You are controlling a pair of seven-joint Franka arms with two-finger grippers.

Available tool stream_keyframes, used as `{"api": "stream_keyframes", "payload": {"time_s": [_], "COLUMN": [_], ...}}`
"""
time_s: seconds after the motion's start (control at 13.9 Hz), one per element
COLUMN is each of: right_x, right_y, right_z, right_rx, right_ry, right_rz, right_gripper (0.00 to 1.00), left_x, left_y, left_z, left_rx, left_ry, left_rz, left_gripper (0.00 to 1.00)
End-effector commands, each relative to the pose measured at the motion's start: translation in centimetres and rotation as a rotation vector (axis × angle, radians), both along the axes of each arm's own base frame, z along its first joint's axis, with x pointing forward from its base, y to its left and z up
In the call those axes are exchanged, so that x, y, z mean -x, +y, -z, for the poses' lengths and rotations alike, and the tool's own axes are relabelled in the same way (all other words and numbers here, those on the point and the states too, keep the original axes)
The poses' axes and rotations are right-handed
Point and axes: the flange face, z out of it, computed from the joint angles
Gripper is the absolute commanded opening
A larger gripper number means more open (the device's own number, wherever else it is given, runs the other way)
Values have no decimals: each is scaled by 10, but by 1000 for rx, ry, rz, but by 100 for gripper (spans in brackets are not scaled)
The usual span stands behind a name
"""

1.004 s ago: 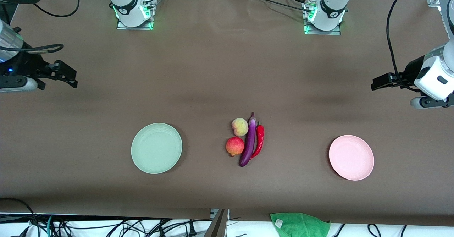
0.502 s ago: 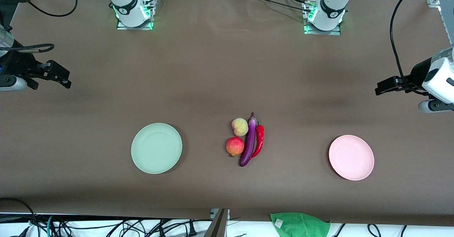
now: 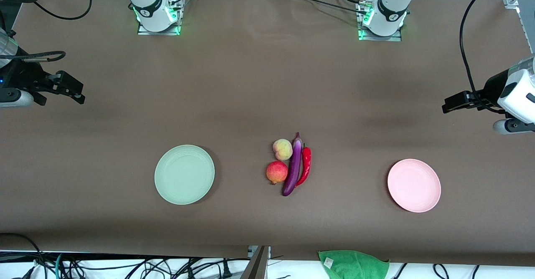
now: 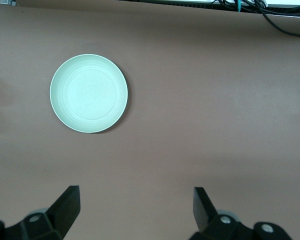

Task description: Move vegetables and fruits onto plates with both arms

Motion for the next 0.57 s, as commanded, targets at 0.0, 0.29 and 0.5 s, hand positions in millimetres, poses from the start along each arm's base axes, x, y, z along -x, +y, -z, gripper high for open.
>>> {"api": "stream_keyframes", "payload": {"time_s": [0.0,0.29,0.5], "right_x": [-1,-2,-2], "right_y": [1,-1,-1], "right_z": [-5,-5,-5], "right_rx": [-15,-13,-13], "right_ry": [-2,-3,-3], "right_rz": [4,9,9], "right_gripper": [100,100,100], "left_x": [-3,-6,-7], "left_y": [2,-5,-21], "left_z": [-5,2,5], "left_rx": [-13,-16,-26], "left_ry": [0,10,8], "left_rz": [18,39,64], "left_gripper": [100,100,100]}}
